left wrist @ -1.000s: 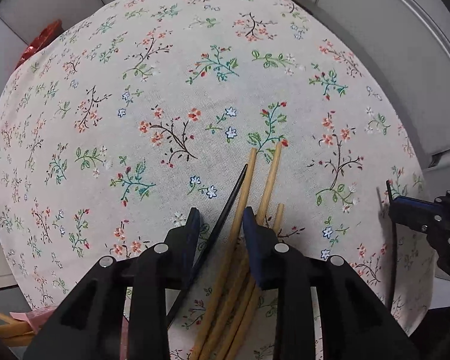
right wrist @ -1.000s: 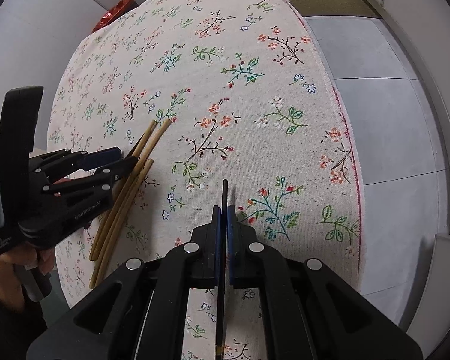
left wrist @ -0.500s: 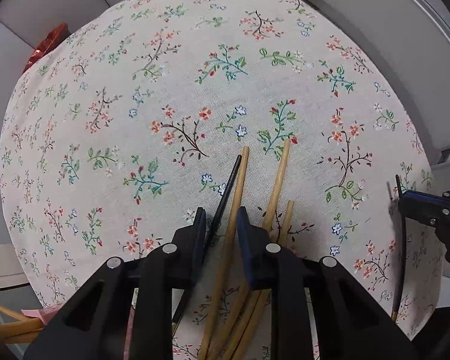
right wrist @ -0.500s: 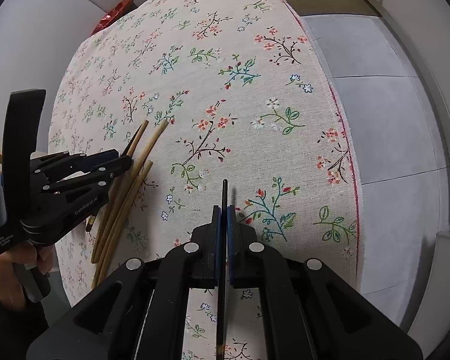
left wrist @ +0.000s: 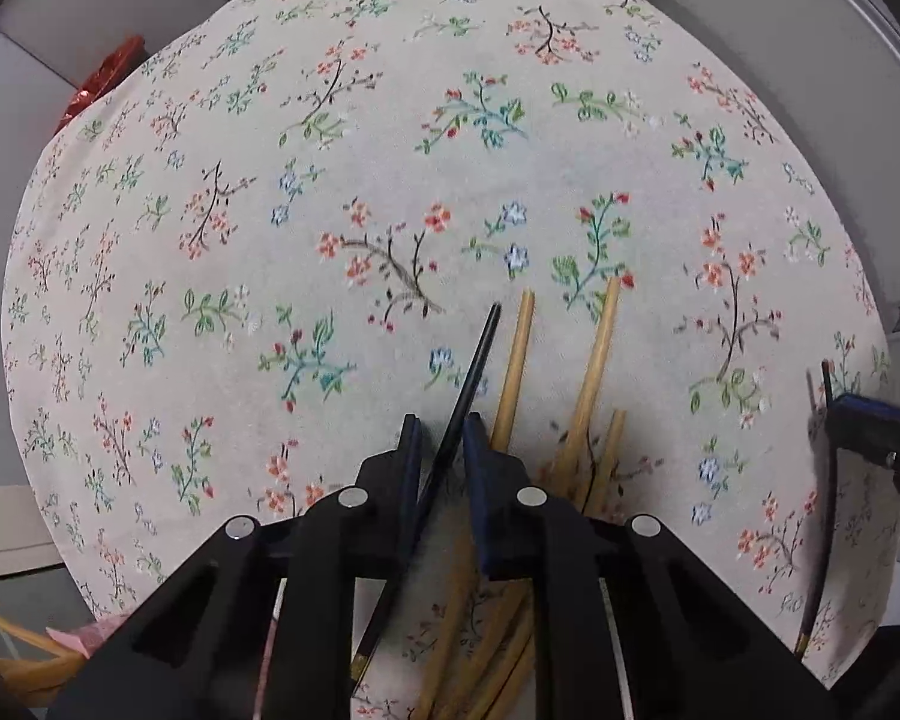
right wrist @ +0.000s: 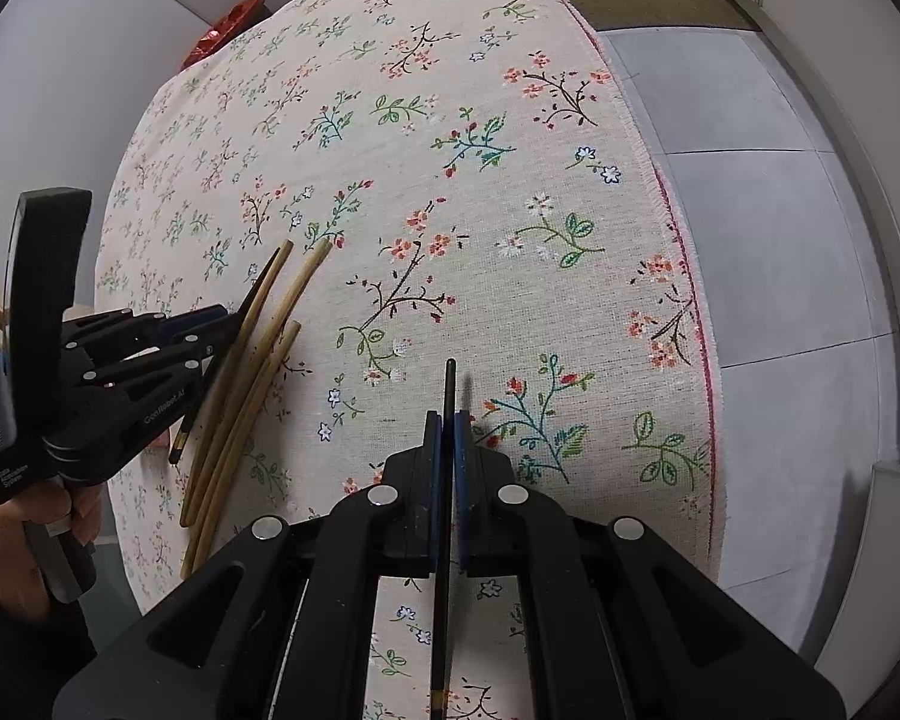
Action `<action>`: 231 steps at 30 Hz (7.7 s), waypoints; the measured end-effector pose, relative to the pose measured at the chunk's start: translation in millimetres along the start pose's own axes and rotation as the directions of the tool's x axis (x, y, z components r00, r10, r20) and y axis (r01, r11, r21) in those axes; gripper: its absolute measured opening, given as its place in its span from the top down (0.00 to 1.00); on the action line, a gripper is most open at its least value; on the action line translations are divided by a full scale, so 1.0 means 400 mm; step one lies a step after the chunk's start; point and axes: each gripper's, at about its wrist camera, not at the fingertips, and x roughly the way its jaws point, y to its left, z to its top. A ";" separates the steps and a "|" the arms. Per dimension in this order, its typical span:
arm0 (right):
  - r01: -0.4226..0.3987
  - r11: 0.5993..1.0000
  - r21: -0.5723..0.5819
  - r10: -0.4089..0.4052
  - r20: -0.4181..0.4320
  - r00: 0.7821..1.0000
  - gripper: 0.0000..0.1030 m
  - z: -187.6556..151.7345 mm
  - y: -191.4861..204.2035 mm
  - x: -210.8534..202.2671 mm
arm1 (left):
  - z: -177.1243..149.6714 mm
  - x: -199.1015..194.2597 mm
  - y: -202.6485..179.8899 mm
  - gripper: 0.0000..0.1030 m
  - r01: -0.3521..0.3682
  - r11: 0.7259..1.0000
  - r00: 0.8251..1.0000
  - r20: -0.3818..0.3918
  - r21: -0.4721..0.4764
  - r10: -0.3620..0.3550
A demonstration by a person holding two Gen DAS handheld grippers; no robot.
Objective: Organize utensils
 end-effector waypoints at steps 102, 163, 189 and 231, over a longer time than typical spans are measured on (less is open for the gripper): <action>-0.092 0.942 -0.323 0.253 0.502 0.827 0.48 -0.161 0.521 -0.365 | -0.578 -0.522 0.295 0.30 0.158 0.900 0.735 0.657 -0.406 0.167; 0.149 0.983 -0.102 -0.145 0.048 0.988 0.95 -0.099 0.207 0.008 | -0.478 -0.235 -0.047 0.51 0.144 0.989 0.938 0.324 -0.044 -0.122; 0.022 0.997 -0.072 -0.015 0.090 0.996 0.95 -0.120 0.083 -0.103 | -0.256 -0.048 -0.086 0.85 0.140 0.989 0.950 0.288 -0.048 -0.121; -0.003 0.999 -0.045 0.007 0.091 0.996 0.95 -0.110 0.063 -0.111 | -0.143 -0.049 -0.017 0.86 0.053 0.980 0.936 0.350 -0.192 0.018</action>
